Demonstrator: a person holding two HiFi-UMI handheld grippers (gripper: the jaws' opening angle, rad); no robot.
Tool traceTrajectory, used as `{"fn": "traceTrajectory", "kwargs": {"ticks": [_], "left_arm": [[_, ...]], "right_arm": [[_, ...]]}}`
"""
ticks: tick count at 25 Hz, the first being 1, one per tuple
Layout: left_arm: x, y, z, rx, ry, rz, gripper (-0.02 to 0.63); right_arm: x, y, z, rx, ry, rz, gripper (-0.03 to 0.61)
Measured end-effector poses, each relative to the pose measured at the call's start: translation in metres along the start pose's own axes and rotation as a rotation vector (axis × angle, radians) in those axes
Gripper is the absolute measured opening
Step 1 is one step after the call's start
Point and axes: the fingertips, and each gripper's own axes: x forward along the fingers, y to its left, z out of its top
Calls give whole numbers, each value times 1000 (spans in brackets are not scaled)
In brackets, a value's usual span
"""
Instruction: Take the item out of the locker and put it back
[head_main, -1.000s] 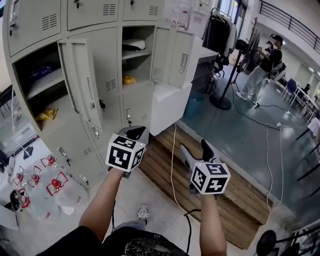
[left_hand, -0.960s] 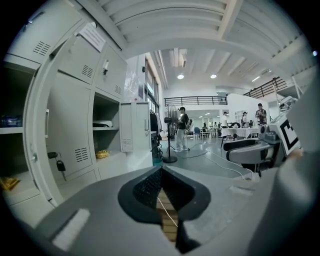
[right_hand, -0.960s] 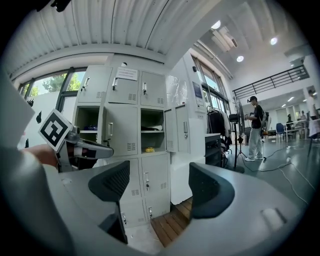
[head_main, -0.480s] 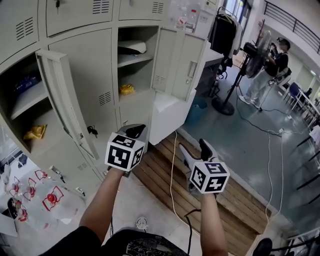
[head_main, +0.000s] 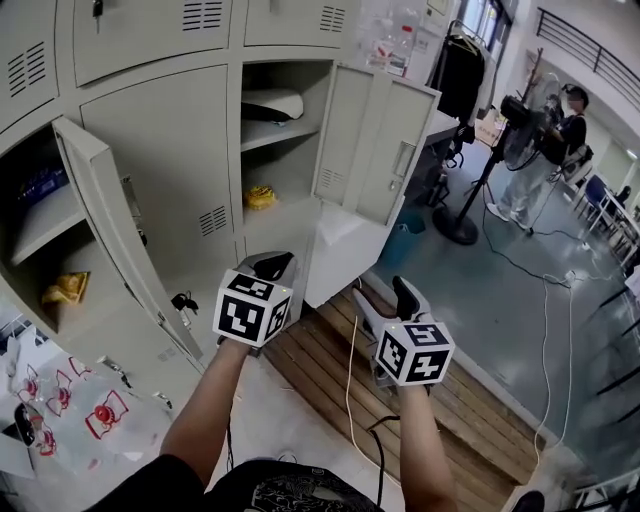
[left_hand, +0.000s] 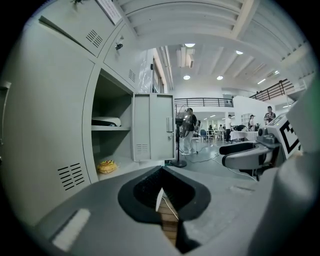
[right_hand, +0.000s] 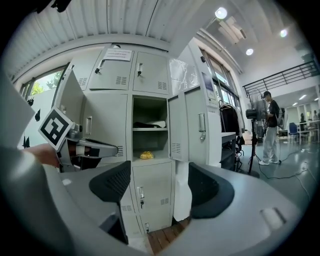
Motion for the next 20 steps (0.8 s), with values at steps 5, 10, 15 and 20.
{"fn": "traceTrajectory", "kwargs": {"ticks": [5,10,15,20], "left_arm": [[7,11,0,4,1,10,0],[9,22,-1,-5,1,35,0],[10,42,2,-2,0,101,0],[12,70,5,-1,1,205,0]], "right_arm": [[24,5,4,0,3,25,367],[46,14,6,-7,3,75,365],[77,16,14,-14,-4,136,360],[125,24,25,-32,-11,238,356]]}}
